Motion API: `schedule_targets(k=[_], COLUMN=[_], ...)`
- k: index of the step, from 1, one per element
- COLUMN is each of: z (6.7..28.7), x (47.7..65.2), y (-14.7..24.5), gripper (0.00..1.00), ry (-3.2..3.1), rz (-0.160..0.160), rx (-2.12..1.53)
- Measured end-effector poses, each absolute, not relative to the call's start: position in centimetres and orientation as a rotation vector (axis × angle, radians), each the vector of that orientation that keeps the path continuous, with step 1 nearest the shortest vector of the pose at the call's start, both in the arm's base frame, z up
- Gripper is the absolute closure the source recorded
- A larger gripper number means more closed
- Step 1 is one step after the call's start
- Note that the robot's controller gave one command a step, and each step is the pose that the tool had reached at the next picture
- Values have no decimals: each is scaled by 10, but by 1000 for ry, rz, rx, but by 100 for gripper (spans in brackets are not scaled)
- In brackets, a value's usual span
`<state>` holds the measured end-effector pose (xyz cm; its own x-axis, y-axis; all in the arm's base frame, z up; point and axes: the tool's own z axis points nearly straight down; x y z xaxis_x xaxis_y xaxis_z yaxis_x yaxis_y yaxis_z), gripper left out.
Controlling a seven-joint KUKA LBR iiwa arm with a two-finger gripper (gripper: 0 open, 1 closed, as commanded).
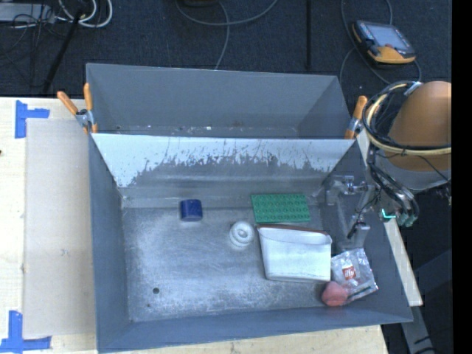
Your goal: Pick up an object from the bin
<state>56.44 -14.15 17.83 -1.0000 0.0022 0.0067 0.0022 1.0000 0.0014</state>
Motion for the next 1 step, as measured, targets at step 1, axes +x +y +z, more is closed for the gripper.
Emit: schedule_targets(k=[1], z=[68], x=[556], y=[-150], gripper=[0], ry=[-3100], rz=[-9], rx=[482])
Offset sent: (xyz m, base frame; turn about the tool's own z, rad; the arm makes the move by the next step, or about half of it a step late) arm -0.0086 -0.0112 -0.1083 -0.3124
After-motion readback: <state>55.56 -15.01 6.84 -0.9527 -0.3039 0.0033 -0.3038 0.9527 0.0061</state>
